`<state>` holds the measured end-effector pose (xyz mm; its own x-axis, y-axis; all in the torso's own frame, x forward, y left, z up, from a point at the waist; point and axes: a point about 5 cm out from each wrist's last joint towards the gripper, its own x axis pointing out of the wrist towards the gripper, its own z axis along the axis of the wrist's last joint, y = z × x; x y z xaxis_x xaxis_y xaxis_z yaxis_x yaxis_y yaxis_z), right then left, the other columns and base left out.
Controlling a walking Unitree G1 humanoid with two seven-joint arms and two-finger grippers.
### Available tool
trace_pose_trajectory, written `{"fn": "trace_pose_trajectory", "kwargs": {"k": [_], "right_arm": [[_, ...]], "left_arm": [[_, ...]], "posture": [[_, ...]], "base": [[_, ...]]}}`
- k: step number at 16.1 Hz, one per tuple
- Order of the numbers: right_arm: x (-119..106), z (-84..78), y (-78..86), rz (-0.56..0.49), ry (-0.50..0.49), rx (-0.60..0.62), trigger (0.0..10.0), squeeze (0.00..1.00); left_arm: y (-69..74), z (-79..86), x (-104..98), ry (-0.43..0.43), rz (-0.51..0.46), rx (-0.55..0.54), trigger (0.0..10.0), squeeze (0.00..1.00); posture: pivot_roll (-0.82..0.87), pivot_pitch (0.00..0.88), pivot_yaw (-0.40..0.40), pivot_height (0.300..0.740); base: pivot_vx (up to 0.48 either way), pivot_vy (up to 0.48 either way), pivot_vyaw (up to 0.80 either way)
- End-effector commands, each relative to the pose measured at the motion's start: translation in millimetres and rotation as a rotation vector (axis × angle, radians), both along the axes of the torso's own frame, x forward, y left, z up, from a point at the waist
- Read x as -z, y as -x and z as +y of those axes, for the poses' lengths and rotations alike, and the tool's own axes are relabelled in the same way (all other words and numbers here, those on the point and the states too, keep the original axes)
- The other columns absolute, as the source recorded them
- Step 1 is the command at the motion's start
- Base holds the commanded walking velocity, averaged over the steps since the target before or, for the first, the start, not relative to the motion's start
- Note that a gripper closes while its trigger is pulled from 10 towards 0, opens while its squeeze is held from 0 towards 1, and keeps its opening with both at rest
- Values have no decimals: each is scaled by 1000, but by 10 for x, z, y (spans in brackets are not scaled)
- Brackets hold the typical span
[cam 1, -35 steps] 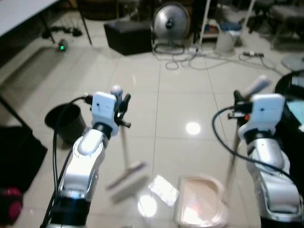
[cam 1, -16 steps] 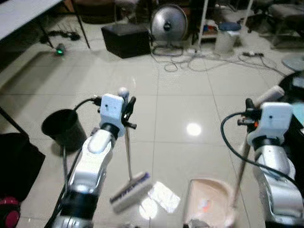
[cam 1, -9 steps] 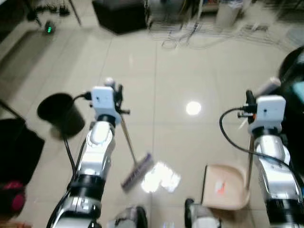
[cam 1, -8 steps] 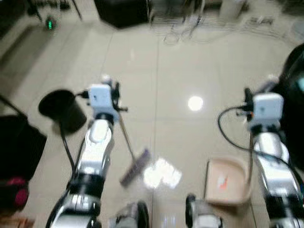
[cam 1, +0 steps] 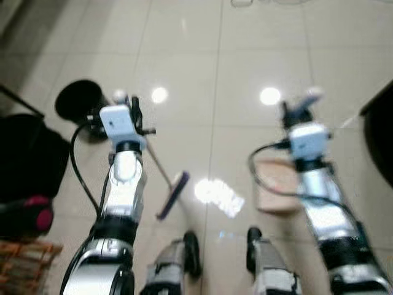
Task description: Sweep floor
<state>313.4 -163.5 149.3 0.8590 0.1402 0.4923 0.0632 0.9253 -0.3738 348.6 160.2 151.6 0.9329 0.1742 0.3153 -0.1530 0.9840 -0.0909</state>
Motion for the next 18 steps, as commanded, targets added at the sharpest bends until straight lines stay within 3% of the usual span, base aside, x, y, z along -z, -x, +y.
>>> {"fn": "trace_pose_trajectory", "kwargs": {"k": [1, 5, 8, 11, 14, 18], "right_arm": [[105, 128, 61, 3, 9, -30, 10000, 0], [276, 453, 146, 19, 73, -127, 10000, 0], [231, 409, 116, -1, 17, -89, 10000, 0], [236, 395, 84, 6, -39, -36, 10000, 0], [172, 438, 41, -6, -155, 15, 10000, 0], [117, 567, 27, -17, -207, -5, 10000, 0]], "left_arm": [[27, 75, 127, 38, 39, -56, 10000, 0], [1, -73, 192, 65, 63, -46, 10000, 0], [25, -281, 236, 106, 81, 27, 10000, 0], [49, -365, 260, 175, 89, 23, 10000, 0], [-1, -431, 212, 353, 98, -50, 10000, 0], [-103, -548, 25, 530, 74, -51, 10000, 0]], "posture": [[102, 432, 181, 740], [110, 435, 186, 740], [113, 436, 191, 740], [109, 430, 196, 740], [96, 431, 201, 740], [85, 413, 195, 740]], "base": [[0, 0, 0], [0, 0, 0], [0, 0, 0], [0, 0, 0], [0, 0, 0], [0, 0, 0]]}}
